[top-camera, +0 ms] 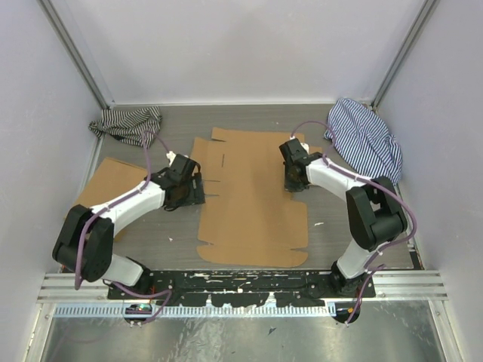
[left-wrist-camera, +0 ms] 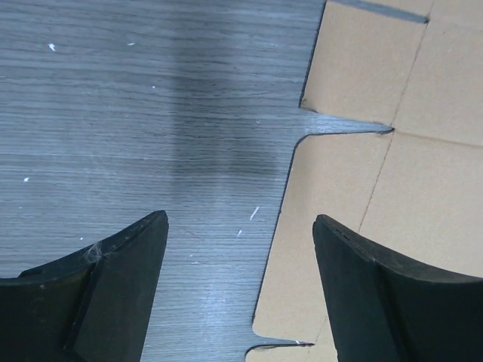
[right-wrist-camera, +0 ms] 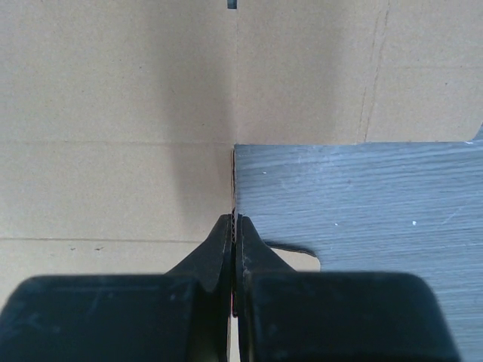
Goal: Fold the paper box
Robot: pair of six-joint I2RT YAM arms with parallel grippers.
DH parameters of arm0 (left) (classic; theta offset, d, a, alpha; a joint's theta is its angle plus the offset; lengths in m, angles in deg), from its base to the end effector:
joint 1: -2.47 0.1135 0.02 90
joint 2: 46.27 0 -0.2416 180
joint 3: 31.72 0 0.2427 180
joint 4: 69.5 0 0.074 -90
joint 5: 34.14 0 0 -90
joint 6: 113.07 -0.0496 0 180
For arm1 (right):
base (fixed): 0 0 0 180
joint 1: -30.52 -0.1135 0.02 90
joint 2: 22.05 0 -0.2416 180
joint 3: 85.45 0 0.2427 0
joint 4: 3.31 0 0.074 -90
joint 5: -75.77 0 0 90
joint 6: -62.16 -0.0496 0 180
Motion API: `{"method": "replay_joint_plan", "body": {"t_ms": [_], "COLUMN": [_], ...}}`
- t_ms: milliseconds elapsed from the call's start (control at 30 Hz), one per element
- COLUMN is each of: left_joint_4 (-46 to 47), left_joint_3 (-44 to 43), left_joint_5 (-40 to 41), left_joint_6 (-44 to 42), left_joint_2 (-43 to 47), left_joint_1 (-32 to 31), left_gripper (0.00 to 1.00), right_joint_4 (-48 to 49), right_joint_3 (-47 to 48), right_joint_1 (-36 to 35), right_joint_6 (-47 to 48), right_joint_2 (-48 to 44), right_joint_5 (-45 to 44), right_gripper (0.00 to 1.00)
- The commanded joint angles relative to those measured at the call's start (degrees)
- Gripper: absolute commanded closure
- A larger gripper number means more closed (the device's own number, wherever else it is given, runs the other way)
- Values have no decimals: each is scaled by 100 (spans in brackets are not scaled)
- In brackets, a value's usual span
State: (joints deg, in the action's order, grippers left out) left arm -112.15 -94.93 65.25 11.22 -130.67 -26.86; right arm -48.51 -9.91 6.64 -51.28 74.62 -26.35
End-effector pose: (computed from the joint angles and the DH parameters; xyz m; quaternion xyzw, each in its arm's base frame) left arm 0.2454 -0.1286 0.1559 -0.0605 0.9691 -0.0511 0.2337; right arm 0.3001 0.1215 0.1538 0.0179 0.9733 -0.0128 0.2283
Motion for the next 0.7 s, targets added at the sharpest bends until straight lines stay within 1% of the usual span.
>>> {"method": "replay_joint_plan", "body": {"t_ms": [0, 133, 267, 367, 500, 667], "left_joint_4": [464, 1048, 1376, 1469, 1334, 1203], "left_joint_3": [249, 270, 140, 62, -90, -145], "left_joint_5": [-31, -548, -908, -1051, -1046, -1156], "left_joint_6": [-95, -124, -97, -31, 4, 19], "left_joint_2": [355, 196, -179, -468, -797, -1002], "left_joint_1": [169, 250, 260, 257, 258, 260], "left_gripper": [15, 15, 16, 17, 19, 21], "right_joint_4": [-88, 71, 190, 218, 209, 179], "right_joint_3": [-6, -188, -291, -289, -264, -251], "right_joint_1": [15, 14, 14, 15, 10, 15], "right_joint_6": [260, 534, 705, 725, 727, 699], "right_joint_2": [-491, -742, -912, -939, -897, -822], "right_joint_5": [-91, 407, 695, 816, 849, 840], "right_gripper": [99, 99, 99, 99, 99, 99]}}
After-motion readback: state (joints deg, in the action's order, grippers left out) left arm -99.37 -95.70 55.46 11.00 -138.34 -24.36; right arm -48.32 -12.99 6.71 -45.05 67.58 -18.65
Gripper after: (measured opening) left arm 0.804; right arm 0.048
